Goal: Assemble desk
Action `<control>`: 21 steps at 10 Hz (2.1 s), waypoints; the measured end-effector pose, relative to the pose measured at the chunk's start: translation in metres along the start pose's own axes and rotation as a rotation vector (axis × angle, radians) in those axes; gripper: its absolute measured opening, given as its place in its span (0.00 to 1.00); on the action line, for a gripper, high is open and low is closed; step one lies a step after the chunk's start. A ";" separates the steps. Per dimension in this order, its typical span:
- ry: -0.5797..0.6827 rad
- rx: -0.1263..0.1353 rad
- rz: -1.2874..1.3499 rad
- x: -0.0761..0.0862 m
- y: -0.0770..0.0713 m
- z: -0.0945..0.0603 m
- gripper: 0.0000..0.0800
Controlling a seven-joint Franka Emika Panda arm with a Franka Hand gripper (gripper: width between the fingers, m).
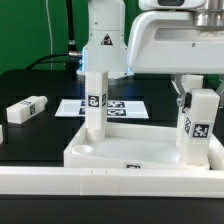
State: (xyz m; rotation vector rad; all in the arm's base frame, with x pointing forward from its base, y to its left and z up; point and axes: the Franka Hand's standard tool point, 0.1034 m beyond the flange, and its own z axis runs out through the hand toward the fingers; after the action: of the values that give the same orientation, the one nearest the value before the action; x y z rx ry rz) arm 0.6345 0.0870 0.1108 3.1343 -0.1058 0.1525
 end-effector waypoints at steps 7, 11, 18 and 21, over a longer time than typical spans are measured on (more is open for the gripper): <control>0.017 0.023 0.725 -0.002 0.002 0.002 0.36; -0.014 0.042 1.047 -0.004 -0.001 0.002 0.36; -0.027 0.059 1.146 -0.005 -0.003 0.004 0.79; -0.021 0.060 0.903 -0.005 -0.007 0.003 0.81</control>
Offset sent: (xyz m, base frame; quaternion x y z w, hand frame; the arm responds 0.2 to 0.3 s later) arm -0.0083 0.0013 -0.0063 0.0170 0.0293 0.3064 0.9513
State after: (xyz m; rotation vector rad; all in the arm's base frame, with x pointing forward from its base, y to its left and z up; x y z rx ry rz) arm 0.6300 0.0945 0.1071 2.8667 -1.5070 0.1135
